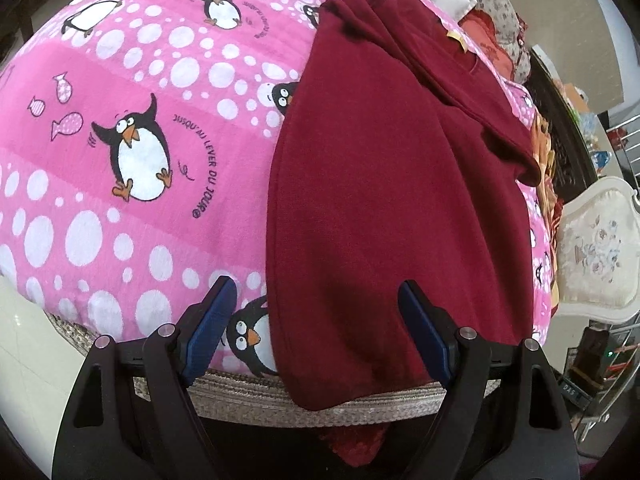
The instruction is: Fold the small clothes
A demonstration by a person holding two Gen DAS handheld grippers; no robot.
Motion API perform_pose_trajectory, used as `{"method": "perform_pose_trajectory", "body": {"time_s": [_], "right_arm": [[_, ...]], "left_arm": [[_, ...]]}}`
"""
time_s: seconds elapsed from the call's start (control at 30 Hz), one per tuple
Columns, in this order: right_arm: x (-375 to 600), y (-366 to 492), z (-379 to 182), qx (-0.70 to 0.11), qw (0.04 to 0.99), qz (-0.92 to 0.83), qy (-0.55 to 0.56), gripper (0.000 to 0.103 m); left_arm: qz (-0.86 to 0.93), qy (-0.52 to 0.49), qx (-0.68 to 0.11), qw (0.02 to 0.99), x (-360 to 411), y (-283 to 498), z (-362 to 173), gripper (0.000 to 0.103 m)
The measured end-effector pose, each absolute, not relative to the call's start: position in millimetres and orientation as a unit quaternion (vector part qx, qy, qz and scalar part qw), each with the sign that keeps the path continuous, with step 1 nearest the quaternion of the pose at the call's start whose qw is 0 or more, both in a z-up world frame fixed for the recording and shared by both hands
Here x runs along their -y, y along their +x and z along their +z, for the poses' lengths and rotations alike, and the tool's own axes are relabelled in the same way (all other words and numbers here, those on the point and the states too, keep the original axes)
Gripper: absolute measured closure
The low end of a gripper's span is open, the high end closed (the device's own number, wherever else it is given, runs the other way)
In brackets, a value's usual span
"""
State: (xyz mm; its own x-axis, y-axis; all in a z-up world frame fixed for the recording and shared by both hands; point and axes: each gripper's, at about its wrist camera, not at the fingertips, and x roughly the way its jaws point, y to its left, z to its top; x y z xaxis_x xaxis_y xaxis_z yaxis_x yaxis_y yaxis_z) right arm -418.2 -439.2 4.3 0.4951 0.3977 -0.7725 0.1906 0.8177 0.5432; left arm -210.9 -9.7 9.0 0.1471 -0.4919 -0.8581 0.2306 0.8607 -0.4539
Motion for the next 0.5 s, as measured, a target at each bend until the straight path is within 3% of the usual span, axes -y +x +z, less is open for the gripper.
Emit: {"method": "perform_pose_trajectory", "body": {"time_s": [0.17,0.2,0.23,0.3,0.47,0.5], "right_arm": [[444.9,-413.9,6.6,-0.475,0.821,0.056,0.311,0.094],[444.9,-412.6,9.9,-0.473,0.824,0.057,0.305,0.088],[446.1,-410.4,12.3,-0.474,0.825,0.058,0.302,0.075],[450.5,-405.9,15.3,-0.470,0.826,0.055,0.306,0.064],[460.4,-403.3,23.2,-0.448,0.831,0.050,0.327,0.064],[462.1,-401.2,22.9,-0.446,0.831,0.048,0.330,0.064]], "left_arm": [[-0.250,-0.085,-0.611,0.746,14.9,-216.4,10.7,0.019],[-0.250,-0.091,-0.610,0.747,13.7,-216.2,10.0,0.019],[-0.248,-0.101,-0.608,0.747,12.1,-216.1,8.9,0.018],[-0.245,-0.112,-0.608,0.747,11.3,-216.5,8.5,0.018],[-0.271,-0.090,-0.609,0.740,19.6,-221.0,8.0,0.019],[-0.271,-0.088,-0.606,0.743,21.0,-221.5,7.8,0.030]]}}
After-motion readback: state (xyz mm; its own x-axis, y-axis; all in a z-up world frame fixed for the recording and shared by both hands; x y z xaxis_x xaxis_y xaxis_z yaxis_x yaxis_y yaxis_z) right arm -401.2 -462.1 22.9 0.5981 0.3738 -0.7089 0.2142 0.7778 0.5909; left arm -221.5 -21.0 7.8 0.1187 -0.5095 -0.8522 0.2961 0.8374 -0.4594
